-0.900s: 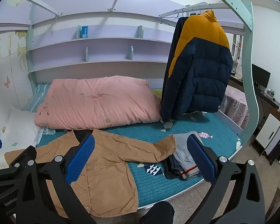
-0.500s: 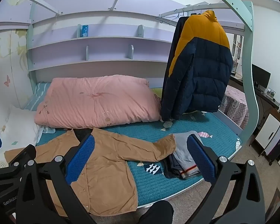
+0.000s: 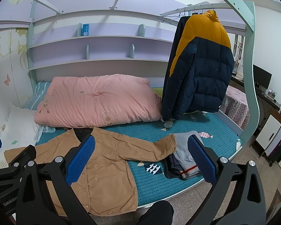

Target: Fold large clothes

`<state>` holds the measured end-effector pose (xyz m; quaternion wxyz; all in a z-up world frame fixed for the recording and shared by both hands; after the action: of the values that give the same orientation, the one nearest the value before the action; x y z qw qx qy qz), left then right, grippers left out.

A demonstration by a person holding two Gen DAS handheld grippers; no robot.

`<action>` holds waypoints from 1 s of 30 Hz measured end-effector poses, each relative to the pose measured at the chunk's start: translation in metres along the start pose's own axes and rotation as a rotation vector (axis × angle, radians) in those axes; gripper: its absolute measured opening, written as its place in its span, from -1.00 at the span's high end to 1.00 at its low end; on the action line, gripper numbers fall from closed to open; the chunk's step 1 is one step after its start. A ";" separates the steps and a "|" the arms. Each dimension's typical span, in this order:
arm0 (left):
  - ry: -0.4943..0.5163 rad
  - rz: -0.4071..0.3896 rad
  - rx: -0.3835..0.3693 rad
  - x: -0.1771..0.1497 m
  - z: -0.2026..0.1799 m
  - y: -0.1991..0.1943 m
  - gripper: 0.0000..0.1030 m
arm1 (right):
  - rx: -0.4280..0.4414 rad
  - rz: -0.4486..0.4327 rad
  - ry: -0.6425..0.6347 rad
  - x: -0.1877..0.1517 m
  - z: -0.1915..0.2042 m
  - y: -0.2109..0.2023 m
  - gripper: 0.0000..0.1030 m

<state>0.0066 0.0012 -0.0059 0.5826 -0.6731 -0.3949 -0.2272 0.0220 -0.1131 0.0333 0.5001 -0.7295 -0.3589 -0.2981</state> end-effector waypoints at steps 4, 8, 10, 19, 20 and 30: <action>-0.007 0.000 -0.013 0.000 0.001 0.000 -0.93 | 0.001 0.003 -0.003 -0.003 0.002 0.000 -0.86; -0.012 0.002 -0.014 -0.003 0.004 -0.001 -0.93 | 0.001 0.004 -0.011 -0.004 0.005 0.001 -0.86; -0.012 0.002 -0.013 -0.004 0.004 -0.001 -0.93 | 0.004 0.008 -0.011 -0.004 0.005 0.001 -0.86; -0.011 0.013 -0.011 -0.004 0.004 0.001 -0.93 | 0.005 0.016 -0.014 -0.004 0.005 0.001 -0.86; -0.012 0.013 -0.011 -0.004 0.004 0.001 -0.93 | 0.005 0.016 -0.016 -0.004 0.005 0.001 -0.86; -0.011 0.015 -0.010 -0.006 0.004 0.002 -0.93 | 0.006 0.017 -0.015 -0.004 0.005 0.001 -0.86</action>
<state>0.0045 0.0035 -0.0126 0.5788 -0.6801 -0.3919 -0.2211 0.0209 -0.1092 0.0279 0.5020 -0.7333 -0.3573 -0.2874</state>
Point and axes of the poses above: each gripper's, at about its wrist camera, not at the fingertips, and y roughly the way its jaws point, z to its left, x to its top, the point moved 1 cm from there along y, roughly the way its jaws point, and after that the axes turned 14 degrees about -y, right-handed, at the moved point
